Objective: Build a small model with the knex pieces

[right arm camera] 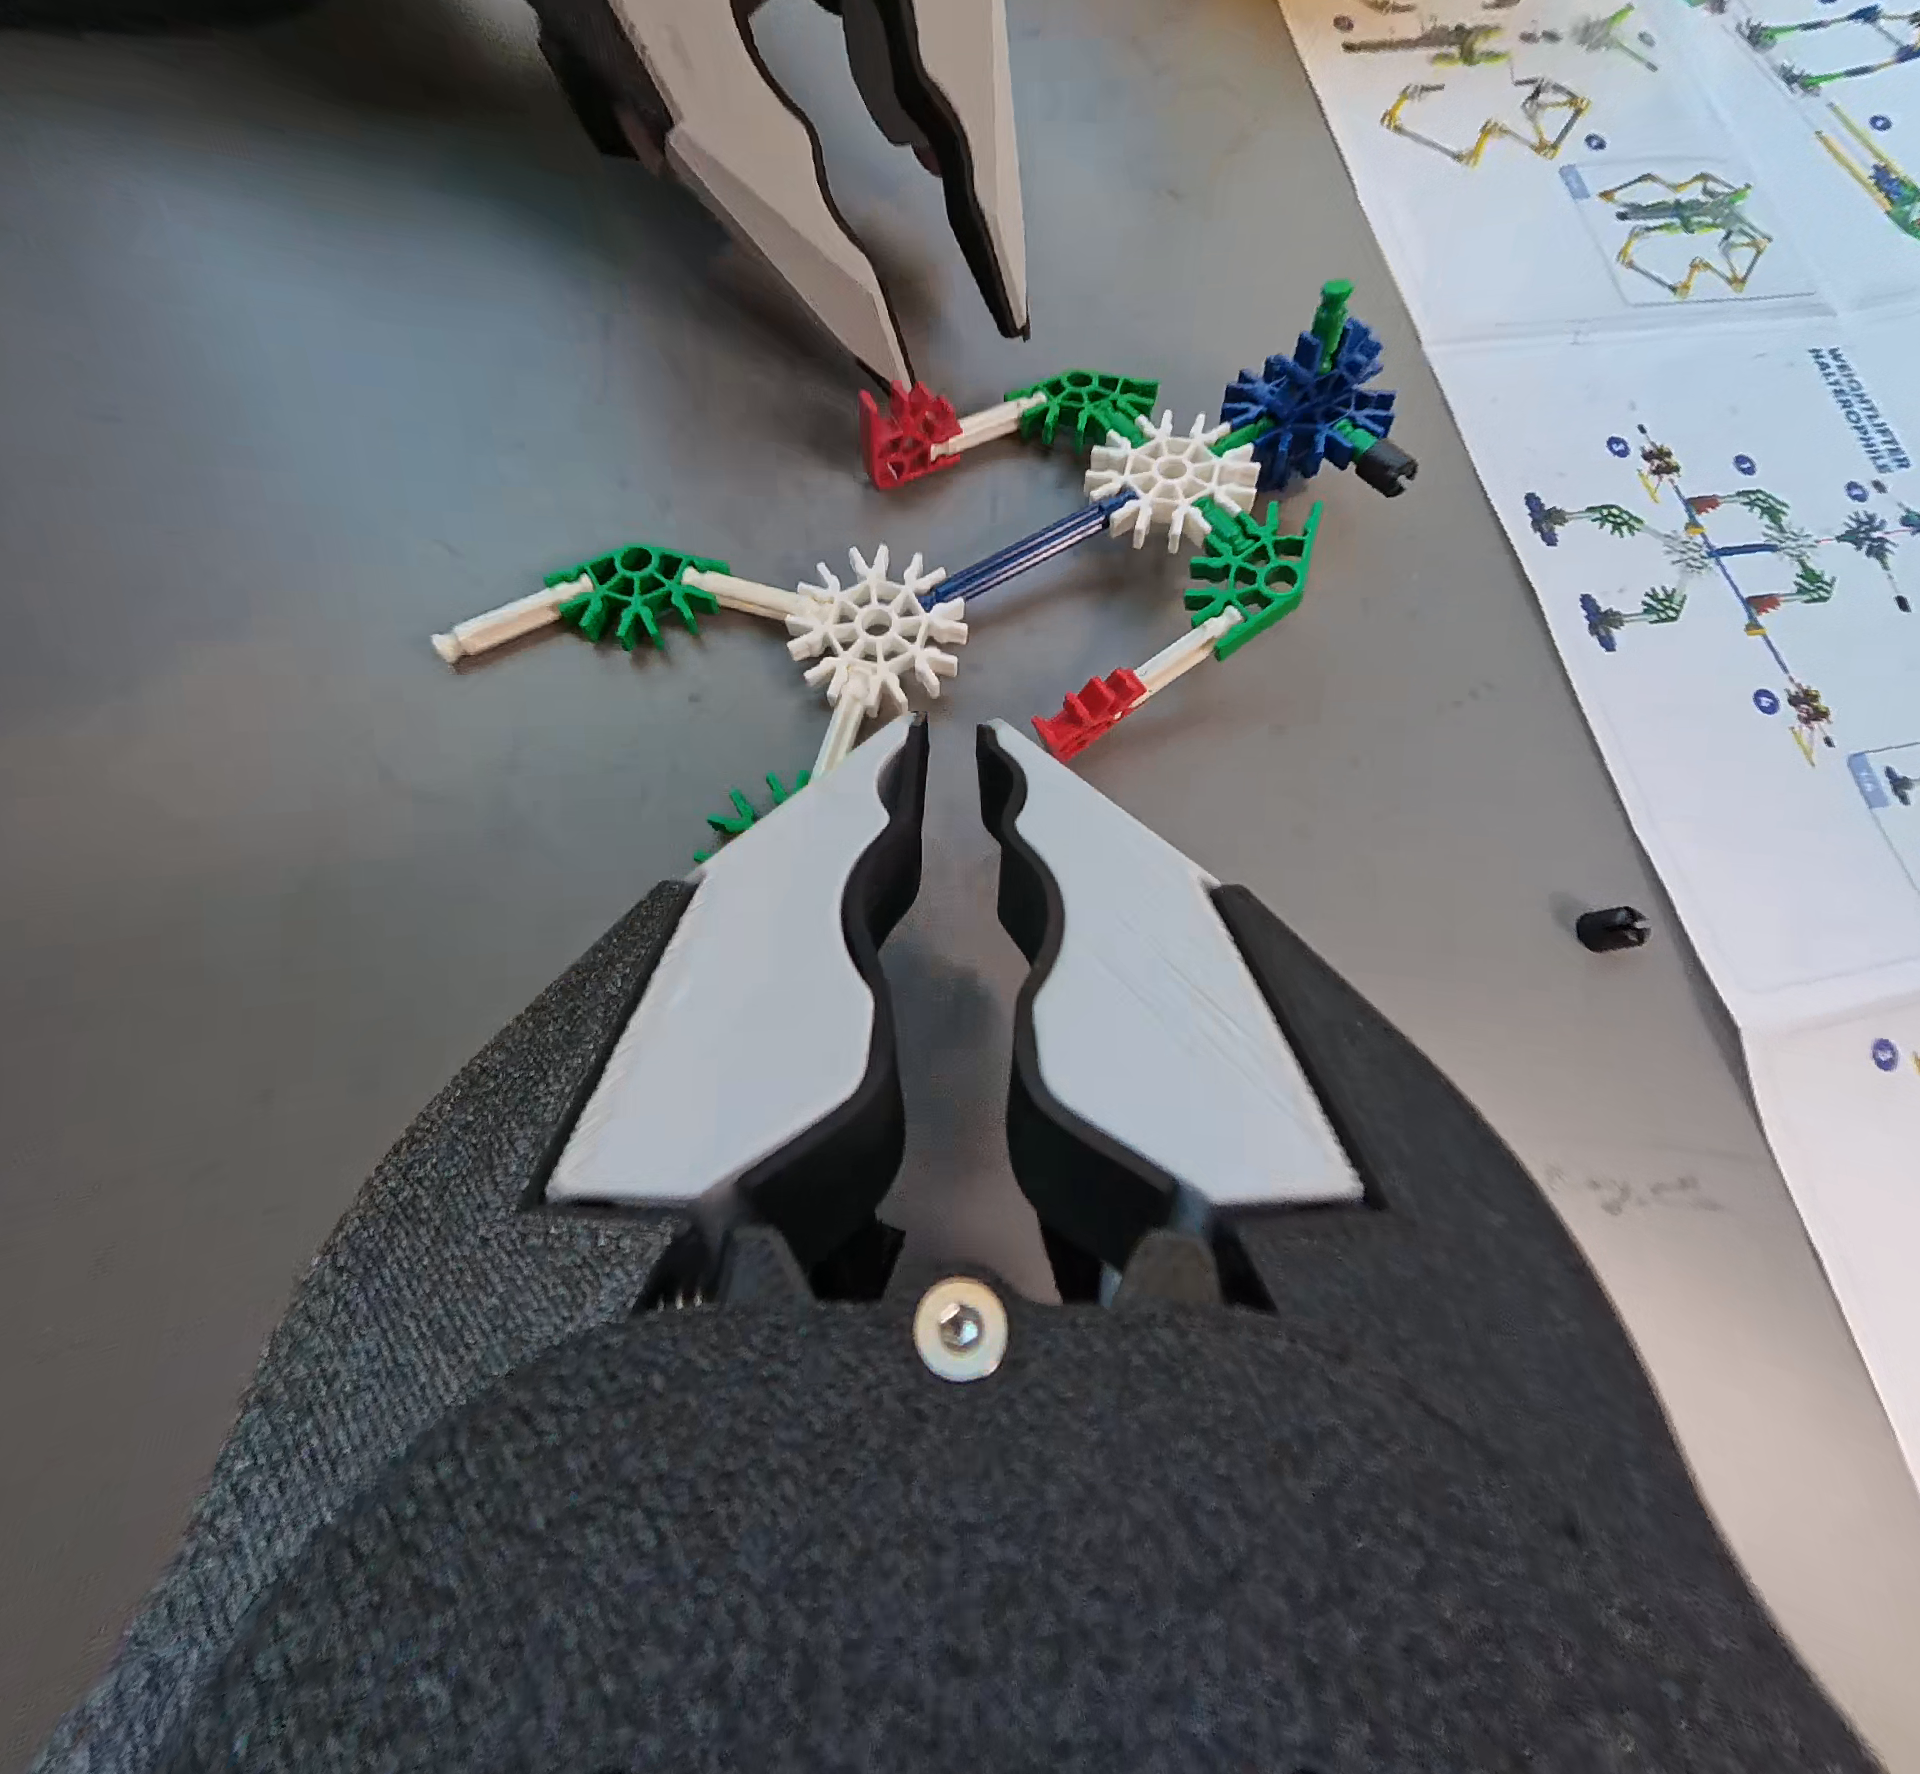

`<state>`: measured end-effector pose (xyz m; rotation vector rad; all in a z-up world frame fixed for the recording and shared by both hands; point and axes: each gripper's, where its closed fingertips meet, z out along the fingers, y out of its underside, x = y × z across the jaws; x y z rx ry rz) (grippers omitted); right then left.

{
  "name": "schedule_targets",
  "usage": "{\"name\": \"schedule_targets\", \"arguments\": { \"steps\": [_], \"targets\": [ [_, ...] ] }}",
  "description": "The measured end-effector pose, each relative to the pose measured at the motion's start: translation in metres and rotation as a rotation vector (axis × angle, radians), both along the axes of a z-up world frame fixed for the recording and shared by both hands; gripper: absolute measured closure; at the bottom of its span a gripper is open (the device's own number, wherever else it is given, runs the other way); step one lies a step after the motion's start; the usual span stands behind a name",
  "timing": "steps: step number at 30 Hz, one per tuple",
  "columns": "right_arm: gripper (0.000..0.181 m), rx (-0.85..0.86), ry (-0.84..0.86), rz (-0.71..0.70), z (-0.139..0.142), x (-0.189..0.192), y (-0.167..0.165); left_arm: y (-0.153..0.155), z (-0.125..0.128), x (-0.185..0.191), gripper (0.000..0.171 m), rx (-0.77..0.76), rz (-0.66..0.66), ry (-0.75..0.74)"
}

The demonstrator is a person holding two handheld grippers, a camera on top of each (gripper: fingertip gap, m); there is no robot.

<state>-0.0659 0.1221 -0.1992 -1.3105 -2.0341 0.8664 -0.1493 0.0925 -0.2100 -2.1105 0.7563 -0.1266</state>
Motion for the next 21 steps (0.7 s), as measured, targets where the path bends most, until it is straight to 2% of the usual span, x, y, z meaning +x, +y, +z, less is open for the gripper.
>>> {"name": "schedule_targets", "arguments": {
  "steps": [3,8,10,15,18,21],
  "targets": [
    [0.171,-0.035,0.049,-0.029,0.011,-0.001,0.008,-0.001,0.006,-0.006,0.147,0.015,0.021,-0.033],
    [0.169,0.057,0.0,-0.056,-0.002,0.002,0.022,-0.011,0.02,0.017,0.146,0.03,-0.073,-0.129],
    [0.167,0.065,0.003,-0.076,-0.003,0.0,0.024,-0.012,0.016,0.025,0.144,0.014,-0.087,-0.106],
    [0.152,0.181,0.044,-0.073,-0.004,-0.009,0.027,-0.003,-0.002,0.021,0.144,0.011,-0.049,0.074],
    [0.147,0.303,0.078,-0.025,-0.005,-0.011,0.025,-0.002,-0.004,0.024,0.15,0.008,-0.08,0.07],
    [0.146,0.326,0.094,0.007,-0.007,-0.013,0.023,-0.002,-0.004,0.024,0.15,-0.001,-0.103,0.062]
  ]
}}
